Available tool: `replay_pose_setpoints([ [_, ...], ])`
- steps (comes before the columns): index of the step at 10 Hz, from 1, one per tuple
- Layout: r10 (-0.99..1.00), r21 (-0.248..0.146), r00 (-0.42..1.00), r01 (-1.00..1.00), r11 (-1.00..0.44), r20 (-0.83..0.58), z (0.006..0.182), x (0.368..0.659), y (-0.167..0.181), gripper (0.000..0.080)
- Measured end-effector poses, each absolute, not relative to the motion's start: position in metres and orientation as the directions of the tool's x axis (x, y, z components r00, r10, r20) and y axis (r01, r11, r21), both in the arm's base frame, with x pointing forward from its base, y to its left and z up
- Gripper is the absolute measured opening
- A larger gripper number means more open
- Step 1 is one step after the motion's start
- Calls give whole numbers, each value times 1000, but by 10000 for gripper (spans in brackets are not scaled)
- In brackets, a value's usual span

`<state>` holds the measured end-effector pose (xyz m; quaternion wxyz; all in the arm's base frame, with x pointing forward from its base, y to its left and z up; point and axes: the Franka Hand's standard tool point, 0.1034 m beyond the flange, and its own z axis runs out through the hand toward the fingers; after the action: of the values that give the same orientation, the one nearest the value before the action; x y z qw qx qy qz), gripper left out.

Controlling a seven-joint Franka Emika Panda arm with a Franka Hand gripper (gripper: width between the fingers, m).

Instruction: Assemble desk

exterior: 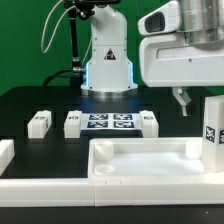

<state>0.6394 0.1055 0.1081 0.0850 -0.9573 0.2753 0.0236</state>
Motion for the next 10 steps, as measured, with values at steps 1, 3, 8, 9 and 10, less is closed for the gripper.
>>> replay_pose_setpoints([
  [1, -475, -133, 877, -480, -867, -74, 109, 637, 115, 647],
  [3, -352, -142, 934, -357, -923, -55, 108, 637, 114, 647],
  [8, 267, -68, 964, 267, -961, 10, 108, 637, 112, 649],
  [9, 272, -68, 962, 272, -960, 11, 107, 638, 111, 649],
  [10, 270, -68, 963, 270, -960, 10, 107, 638, 111, 515],
])
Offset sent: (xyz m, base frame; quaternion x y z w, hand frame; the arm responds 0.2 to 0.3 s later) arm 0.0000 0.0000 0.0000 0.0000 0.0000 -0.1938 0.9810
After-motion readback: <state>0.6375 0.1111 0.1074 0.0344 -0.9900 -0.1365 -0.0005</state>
